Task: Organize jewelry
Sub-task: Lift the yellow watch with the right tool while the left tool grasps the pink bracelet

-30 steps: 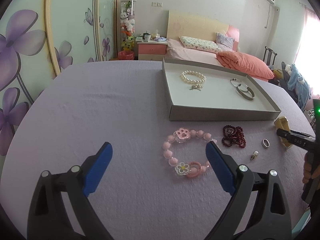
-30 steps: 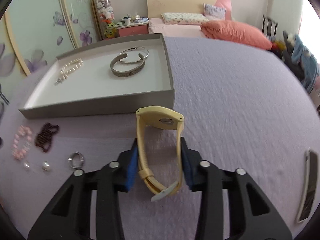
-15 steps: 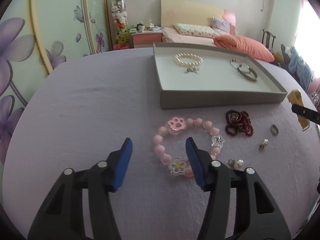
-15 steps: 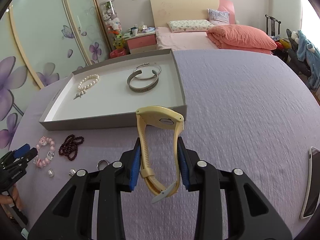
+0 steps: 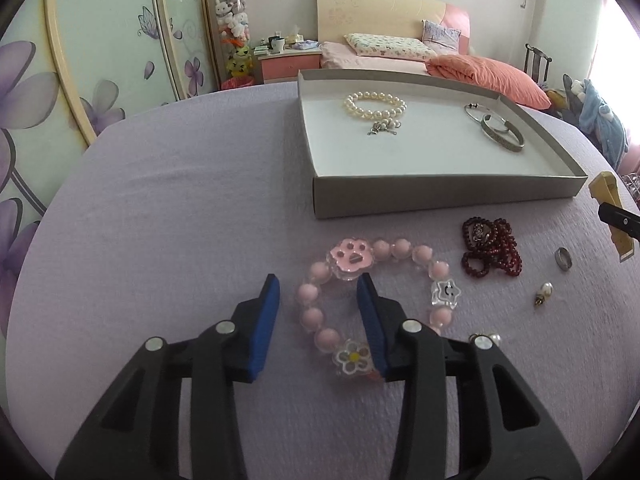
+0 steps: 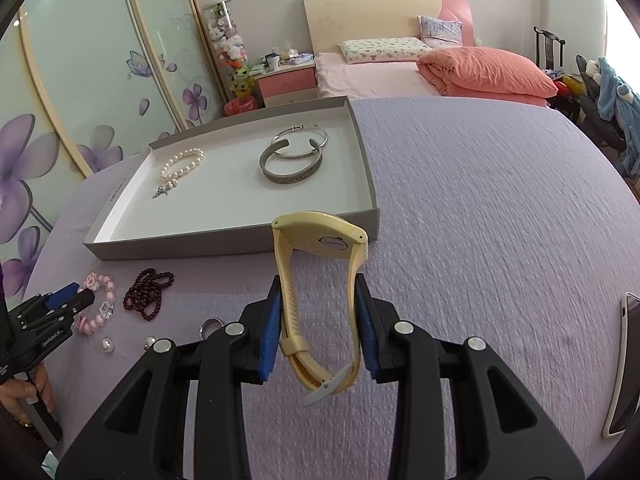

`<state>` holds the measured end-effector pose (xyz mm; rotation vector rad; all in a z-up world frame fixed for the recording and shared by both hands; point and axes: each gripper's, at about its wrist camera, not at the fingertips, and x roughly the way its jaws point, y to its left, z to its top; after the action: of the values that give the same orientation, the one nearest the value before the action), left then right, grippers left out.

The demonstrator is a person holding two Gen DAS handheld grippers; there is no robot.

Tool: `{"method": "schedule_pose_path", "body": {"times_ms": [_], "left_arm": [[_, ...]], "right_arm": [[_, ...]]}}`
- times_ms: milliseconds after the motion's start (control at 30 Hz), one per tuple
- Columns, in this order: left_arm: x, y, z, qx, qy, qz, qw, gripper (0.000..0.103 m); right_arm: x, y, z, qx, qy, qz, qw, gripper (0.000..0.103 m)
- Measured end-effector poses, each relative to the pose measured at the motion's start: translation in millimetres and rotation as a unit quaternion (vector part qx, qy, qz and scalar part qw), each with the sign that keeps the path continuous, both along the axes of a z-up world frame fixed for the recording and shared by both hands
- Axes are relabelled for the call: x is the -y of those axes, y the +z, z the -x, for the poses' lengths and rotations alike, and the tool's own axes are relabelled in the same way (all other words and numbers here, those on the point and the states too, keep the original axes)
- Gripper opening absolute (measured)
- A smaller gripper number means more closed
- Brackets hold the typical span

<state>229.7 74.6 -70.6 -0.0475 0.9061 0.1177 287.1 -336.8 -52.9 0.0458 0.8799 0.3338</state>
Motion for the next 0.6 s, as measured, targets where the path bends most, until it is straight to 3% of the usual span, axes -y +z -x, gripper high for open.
{"method": "schedule_pose_path", "body": {"times_ms": [67,100,300,600], "left_arm": [[0.6,0.2,-0.1,0.001,-0.003,0.003,1.0,0.025],[1.7,0.4,-0.1,0.001,-0.004,0.0,1.0,0.014],[0.7,3.9,5.9,0.004,-0.005,0.013,0.9999,0.013],[9.2,55.7,27.7,0.078,-0.027,0.035,0.996,0.013]], "right_arm": [[-0.7,0.4,0.8,0.001,0.002,-0.001,1.0,0.035],[-0.6,0.3,1.4,0.001,0.002,-0.001,1.0,0.035],[-0.4,2.3,3.5,0.003,0.004,-0.003,1.0,0.035],[-1.8,15.2,8.4,0.018,0.008,-0.013,1.0,0.035]]}}
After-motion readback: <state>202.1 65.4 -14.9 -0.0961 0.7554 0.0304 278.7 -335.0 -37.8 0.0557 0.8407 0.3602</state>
